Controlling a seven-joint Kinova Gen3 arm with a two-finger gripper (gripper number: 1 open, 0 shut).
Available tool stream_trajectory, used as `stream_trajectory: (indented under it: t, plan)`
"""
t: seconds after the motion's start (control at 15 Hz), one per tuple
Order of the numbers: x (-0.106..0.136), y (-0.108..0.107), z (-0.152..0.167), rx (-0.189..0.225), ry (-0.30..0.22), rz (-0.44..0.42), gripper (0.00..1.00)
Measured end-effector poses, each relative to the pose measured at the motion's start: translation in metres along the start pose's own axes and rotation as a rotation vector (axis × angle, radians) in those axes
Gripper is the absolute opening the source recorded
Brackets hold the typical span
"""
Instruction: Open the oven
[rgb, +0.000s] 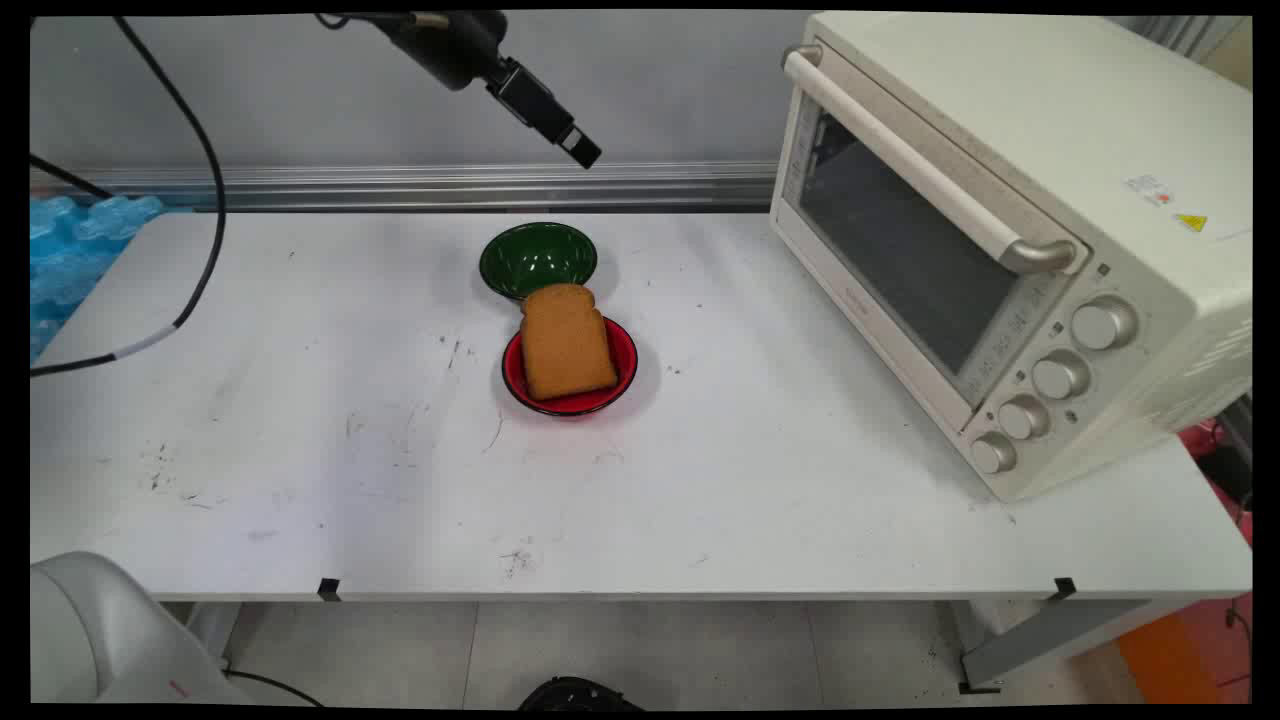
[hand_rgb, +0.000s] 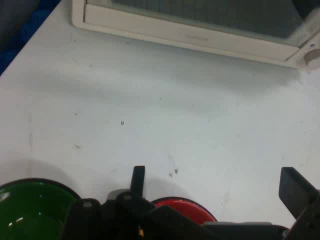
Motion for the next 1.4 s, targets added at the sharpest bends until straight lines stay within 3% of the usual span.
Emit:
stream_trajectory:
  t: [1.4]
  plan:
    - [0.079, 0.007, -0.003, 0.022, 0.044, 0.076, 1.00]
